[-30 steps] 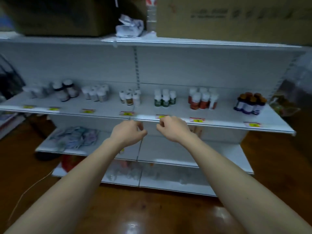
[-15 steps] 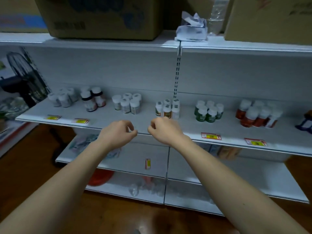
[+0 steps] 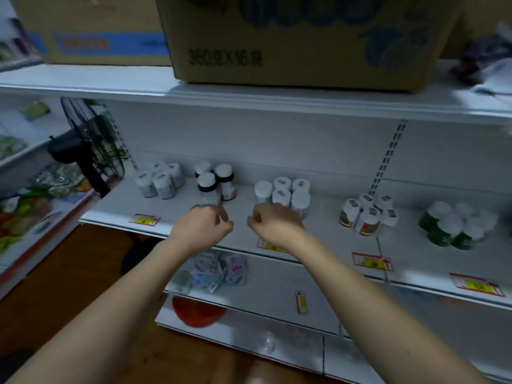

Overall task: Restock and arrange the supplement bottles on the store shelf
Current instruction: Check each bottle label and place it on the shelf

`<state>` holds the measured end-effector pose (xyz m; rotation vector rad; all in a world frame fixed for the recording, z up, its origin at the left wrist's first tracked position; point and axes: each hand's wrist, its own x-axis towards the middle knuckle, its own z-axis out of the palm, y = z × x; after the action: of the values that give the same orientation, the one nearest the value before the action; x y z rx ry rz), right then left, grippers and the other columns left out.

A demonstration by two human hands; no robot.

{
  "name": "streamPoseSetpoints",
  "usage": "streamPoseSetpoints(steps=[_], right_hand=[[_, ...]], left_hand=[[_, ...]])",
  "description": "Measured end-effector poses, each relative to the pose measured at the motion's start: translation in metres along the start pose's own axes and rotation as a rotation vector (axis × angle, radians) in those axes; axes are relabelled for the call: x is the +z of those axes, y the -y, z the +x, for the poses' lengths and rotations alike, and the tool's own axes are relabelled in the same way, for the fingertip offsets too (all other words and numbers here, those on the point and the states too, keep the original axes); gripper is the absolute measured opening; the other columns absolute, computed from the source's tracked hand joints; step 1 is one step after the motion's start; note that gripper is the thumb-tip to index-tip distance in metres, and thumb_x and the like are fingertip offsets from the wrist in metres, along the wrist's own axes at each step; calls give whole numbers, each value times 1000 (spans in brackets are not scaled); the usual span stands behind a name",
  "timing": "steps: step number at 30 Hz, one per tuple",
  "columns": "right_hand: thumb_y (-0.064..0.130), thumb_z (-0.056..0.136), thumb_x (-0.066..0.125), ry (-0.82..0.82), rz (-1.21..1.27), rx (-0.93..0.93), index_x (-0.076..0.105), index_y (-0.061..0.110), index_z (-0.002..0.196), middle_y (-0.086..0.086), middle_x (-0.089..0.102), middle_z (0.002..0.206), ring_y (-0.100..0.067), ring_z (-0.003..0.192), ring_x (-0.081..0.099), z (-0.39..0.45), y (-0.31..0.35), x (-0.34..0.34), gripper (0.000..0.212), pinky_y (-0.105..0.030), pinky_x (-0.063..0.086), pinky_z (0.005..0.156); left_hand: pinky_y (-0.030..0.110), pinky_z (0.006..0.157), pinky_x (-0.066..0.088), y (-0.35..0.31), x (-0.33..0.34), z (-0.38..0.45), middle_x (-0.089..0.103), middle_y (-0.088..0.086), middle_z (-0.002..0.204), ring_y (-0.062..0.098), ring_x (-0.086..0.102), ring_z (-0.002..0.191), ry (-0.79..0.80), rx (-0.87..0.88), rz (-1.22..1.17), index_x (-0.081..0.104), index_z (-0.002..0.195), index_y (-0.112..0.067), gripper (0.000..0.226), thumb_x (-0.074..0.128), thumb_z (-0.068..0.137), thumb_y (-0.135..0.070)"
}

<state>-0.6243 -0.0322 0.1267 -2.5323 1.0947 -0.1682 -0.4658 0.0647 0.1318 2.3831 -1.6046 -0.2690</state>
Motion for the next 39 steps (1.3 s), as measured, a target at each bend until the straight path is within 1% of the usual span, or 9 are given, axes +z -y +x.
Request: streamPoseSetpoints(steps=[3, 6, 13, 18, 27, 32, 34, 37, 39], right_hand=[[39, 99, 44, -2, 1, -5, 44, 19, 73, -7, 50, 76, -30, 75, 52, 32, 32, 15, 34, -33, 27, 51], [37, 98, 45, 0, -3, 1, 43, 19, 70, -9, 54, 80, -30, 76, 53, 60, 64, 34, 34, -32, 27, 51], [34, 96, 49, -43, 25, 134, 35, 19, 61, -3, 41, 61, -30, 68, 48, 128, 146, 94, 41, -32, 25, 50], [33, 95, 49, -38, 42, 221, 49, 15, 78, -18, 65, 97, -36, 91, 62, 170, 197, 143, 25, -33, 39, 66], [32, 96, 48, -107, 22, 313, 43, 16, 83, -14, 62, 101, -34, 95, 57, 206, 216, 175, 21, -30, 34, 67], [24, 90, 45, -285, 46, 213, 57, 4, 83, -14, 58, 83, -36, 79, 57, 212, 213, 207, 24, -35, 39, 59], [27, 85, 47, -349, 15, 193, 63, 5, 88, -13, 61, 84, -37, 78, 59, 216, 207, 222, 28, -38, 46, 58], [27, 83, 56, -298, 43, 193, 66, 3, 111, -17, 65, 111, -42, 102, 61, 225, 202, 234, 38, -48, 54, 76], [32, 90, 53, -215, 55, 227, 58, 5, 132, -19, 54, 140, -42, 130, 48, 228, 199, 242, 50, -54, 44, 103]], left_hand=[[31, 70, 45, 47, -8, 15, 67, -5, 103, 22, 62, 95, -12, -17, -31, 68, 103, -29, 23, 57, 91, -45], [34, 75, 50, 97, -10, 31, 66, -7, 103, 21, 61, 92, 20, -7, -49, 66, 101, -33, 20, 57, 92, -48], [36, 78, 53, 213, -21, 75, 67, -5, 103, 19, 62, 86, 21, 117, -135, 69, 106, -26, 23, 58, 93, -42], [35, 84, 53, 285, -32, 102, 69, -5, 105, 19, 63, 96, 85, 163, -167, 70, 107, -28, 29, 57, 89, -45], [28, 74, 48, 342, -22, 141, 69, -8, 95, 18, 62, 89, 168, 123, -273, 67, 89, -29, 12, 58, 86, -36], [28, 67, 43, 360, -6, 149, 67, 1, 87, 20, 62, 83, 0, -29, -431, 62, 90, -16, 7, 65, 89, -21], [27, 69, 40, 367, -1, 159, 60, 1, 92, 19, 59, 84, -106, -87, -516, 55, 97, -17, 21, 72, 86, -21], [27, 74, 41, 370, 1, 179, 52, 3, 108, 18, 53, 89, -178, -127, -645, 52, 114, -11, 46, 81, 80, -20], [24, 76, 42, 368, -1, 191, 48, 3, 117, 14, 52, 96, -158, -107, -740, 48, 127, -7, 61, 83, 78, -14]])
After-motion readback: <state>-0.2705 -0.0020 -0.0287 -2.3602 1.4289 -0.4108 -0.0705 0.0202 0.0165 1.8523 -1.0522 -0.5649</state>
